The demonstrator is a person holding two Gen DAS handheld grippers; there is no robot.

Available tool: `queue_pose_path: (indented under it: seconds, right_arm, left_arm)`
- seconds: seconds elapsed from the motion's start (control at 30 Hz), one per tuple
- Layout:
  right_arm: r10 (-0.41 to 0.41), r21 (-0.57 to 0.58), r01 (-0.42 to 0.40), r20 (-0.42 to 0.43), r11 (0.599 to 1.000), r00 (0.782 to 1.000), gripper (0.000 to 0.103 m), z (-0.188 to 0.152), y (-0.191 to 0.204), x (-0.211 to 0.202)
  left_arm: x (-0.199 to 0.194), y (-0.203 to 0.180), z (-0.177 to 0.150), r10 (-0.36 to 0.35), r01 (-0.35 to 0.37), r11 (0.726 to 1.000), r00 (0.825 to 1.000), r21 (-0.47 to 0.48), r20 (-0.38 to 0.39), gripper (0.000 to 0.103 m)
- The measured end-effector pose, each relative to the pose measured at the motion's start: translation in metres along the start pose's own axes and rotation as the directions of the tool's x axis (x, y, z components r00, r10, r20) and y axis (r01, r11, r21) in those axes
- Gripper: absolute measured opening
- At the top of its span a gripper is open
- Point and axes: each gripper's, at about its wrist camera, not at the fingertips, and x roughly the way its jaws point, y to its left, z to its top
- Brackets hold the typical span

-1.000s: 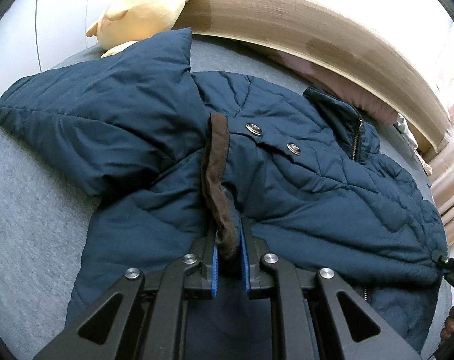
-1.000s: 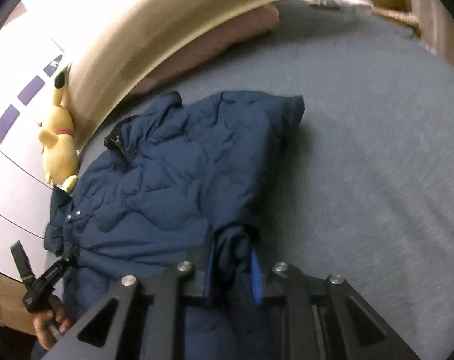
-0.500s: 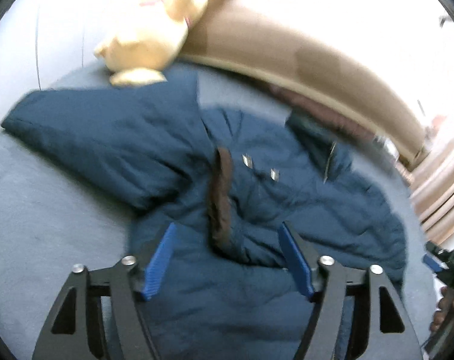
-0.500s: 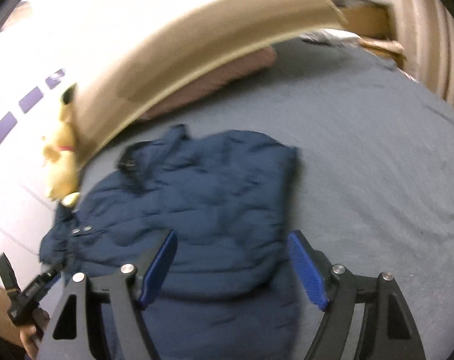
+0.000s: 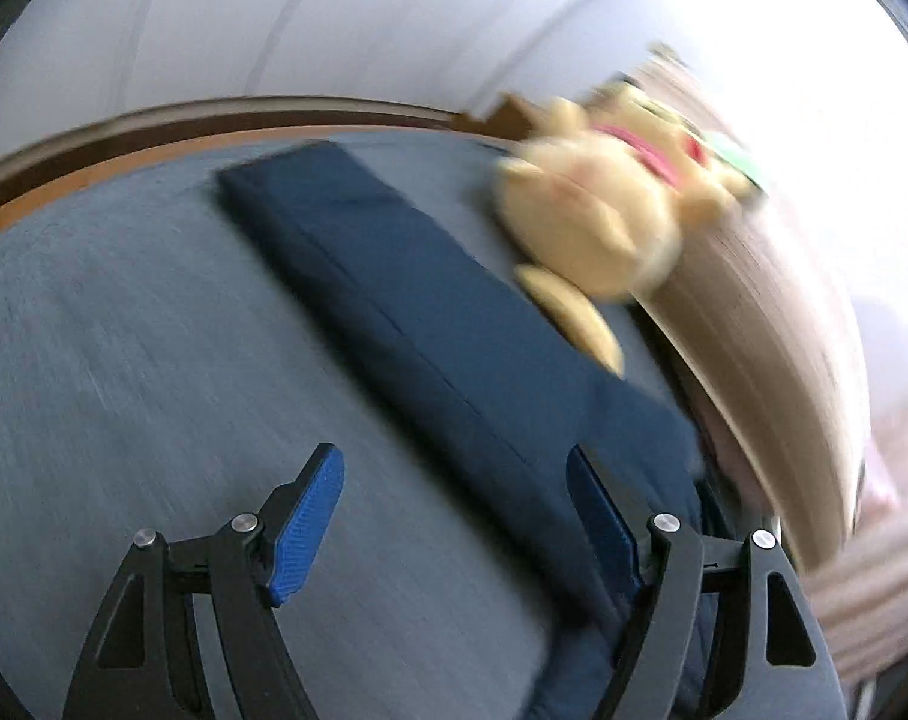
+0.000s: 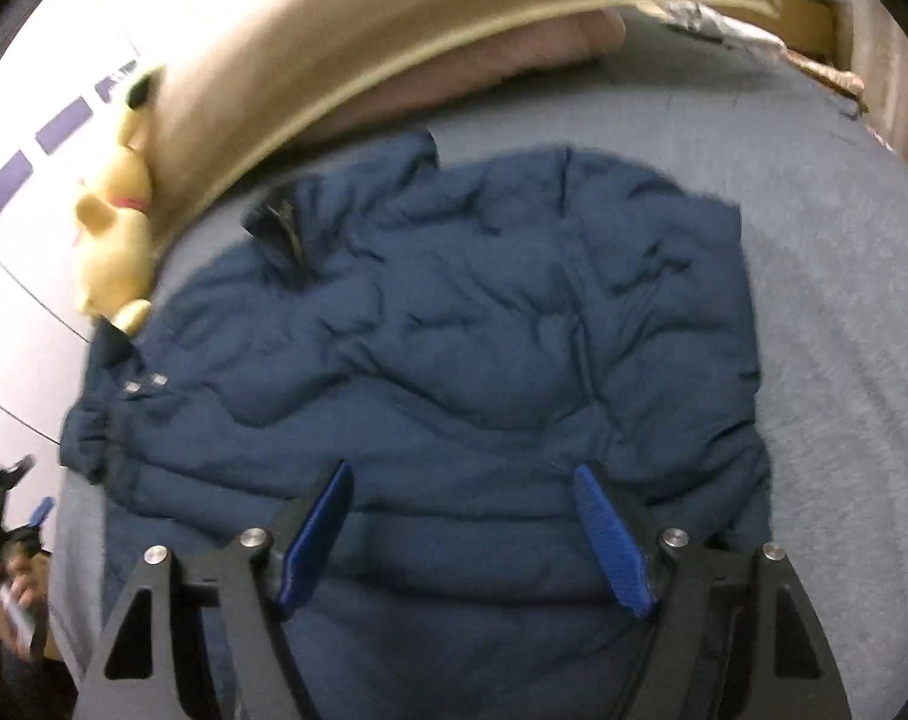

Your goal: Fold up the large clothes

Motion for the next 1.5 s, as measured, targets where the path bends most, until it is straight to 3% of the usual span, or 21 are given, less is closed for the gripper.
queue_pose_path:
  seconds: [0.13,0.4,0.47,0.5,0.53,0.6,0.7,0.8,0.9,1.03,1.13,1.23,1.3,1.5]
  right_arm:
    - [-0.019,-0.051,0.022,0.066,0.998,0.998,0.079,-0.01,-0.006,-0.039]
    - [-0.038,0.015,0.036,0.105,0.999,0.994,0.079,-0.04,-0.038,-0.08]
    - [-0.047,0.035,0.043,0.107,0.998,0.993,0.079,-0.042,-0.048,-0.083]
    - [-0.049,0.042,0.045,0.108,0.998,0.993,0.079,-0.044,-0.051,-0.085]
    - [-0.051,0.053,0.045,0.114,0.998,0.992,0.079,-0.045,-0.054,-0.088]
    - [-0.05,0.065,0.042,0.126,0.997,0.991,0.079,-0.046,-0.059,-0.092]
    - [-0.055,0.07,0.045,0.141,0.997,0.989,0.079,-0.047,-0.063,-0.098]
    - [-0.049,0.083,0.036,0.156,0.996,0.986,0.079,-0.049,-0.068,-0.101]
    - [-0.036,0.099,0.019,0.169,0.995,0.985,0.079,-0.053,-0.072,-0.105]
    - [-0.023,0.117,0.0,0.19,0.993,0.981,0.079,-0.058,-0.078,-0.114]
    - [-0.02,0.13,-0.008,0.208,0.991,0.978,0.079,-0.061,-0.084,-0.122]
    - [-0.013,0.15,-0.021,0.218,0.988,0.976,0.079,-0.065,-0.091,-0.127]
    - [-0.005,0.162,-0.033,0.225,0.986,0.974,0.079,-0.068,-0.095,-0.129]
    - [0.014,0.187,-0.059,0.236,0.981,0.972,0.079,-0.074,-0.104,-0.132]
  left_arm:
    - [0.023,0.034,0.049,0.03,-0.026,0.988,0.999,-0.15,0.022,0.077]
    - [0.062,0.053,0.087,0.071,-0.069,0.972,0.997,-0.224,0.001,0.076]
    - [0.07,0.057,0.092,0.125,-0.126,0.965,0.992,-0.231,-0.017,0.031]
    - [0.076,0.056,0.095,0.153,-0.159,0.962,0.987,-0.221,-0.043,0.014]
    - [0.077,0.057,0.097,0.155,-0.163,0.961,0.986,-0.221,-0.054,0.009]
    - [0.07,0.048,0.1,0.181,-0.184,0.967,0.983,-0.178,-0.032,0.005]
    - [0.04,0.008,0.102,0.227,-0.225,0.974,0.97,-0.03,0.089,0.004]
    - [-0.002,-0.045,0.101,0.183,-0.211,0.971,0.958,0.11,0.221,0.004]
    - [-0.047,-0.105,0.099,0.083,-0.17,0.956,0.939,0.241,0.332,0.004]
    - [-0.097,-0.166,0.079,-0.053,-0.114,0.916,0.916,0.384,0.398,0.004]
    - [-0.123,-0.21,0.051,-0.155,-0.07,0.869,0.901,0.49,0.404,0.004]
    - [-0.136,-0.247,0.014,-0.242,-0.023,0.811,0.897,0.584,0.371,0.004]
    - [-0.14,-0.273,-0.02,-0.298,0.011,0.757,0.895,0.654,0.33,0.004]
    - [-0.133,-0.326,-0.115,-0.396,0.133,0.626,0.903,0.768,0.166,0.004]
